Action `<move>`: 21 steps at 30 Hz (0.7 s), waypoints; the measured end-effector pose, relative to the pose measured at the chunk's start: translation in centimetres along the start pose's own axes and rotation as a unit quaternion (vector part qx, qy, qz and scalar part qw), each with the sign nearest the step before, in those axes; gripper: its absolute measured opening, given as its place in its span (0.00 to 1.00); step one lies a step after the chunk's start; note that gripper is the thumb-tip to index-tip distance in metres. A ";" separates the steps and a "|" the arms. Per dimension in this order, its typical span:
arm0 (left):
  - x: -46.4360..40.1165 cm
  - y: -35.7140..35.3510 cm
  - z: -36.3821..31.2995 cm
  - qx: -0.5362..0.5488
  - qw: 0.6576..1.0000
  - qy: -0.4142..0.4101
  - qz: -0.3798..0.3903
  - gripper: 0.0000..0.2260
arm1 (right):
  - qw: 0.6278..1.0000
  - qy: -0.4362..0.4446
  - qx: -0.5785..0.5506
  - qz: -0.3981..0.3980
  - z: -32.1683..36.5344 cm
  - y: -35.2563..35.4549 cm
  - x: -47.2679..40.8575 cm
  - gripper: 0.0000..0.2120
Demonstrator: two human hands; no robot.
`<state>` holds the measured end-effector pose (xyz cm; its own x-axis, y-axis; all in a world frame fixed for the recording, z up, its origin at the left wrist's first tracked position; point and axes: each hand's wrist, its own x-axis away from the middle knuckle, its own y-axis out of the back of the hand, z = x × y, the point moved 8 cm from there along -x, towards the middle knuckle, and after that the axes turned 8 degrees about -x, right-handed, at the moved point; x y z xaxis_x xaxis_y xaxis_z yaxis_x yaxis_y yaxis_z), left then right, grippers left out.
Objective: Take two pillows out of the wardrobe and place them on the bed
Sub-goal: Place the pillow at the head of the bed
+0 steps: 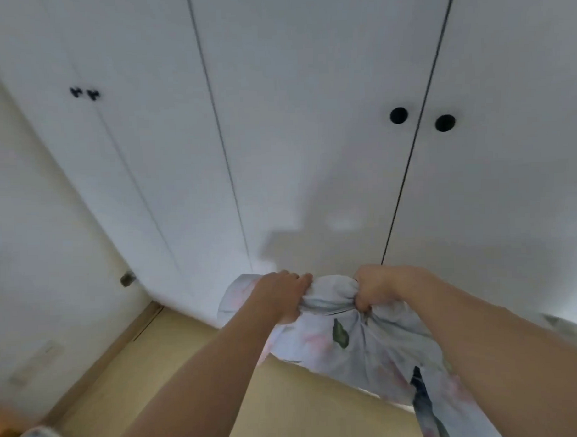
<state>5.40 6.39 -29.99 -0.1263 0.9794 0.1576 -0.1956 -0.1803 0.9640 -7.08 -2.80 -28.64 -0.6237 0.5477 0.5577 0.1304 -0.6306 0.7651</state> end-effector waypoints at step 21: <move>53.2 -16.9 31.9 0.043 0.774 0.594 0.215 0.12 | 0.810 0.489 0.280 0.164 60.6 -29.4 -0.1 0.05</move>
<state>33.02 64.42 -31.11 -0.9767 0.0468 0.2097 0.1726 -0.4100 0.8956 35.89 49.03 -31.67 -0.7609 -0.4682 0.4492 0.5716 -0.1560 0.8055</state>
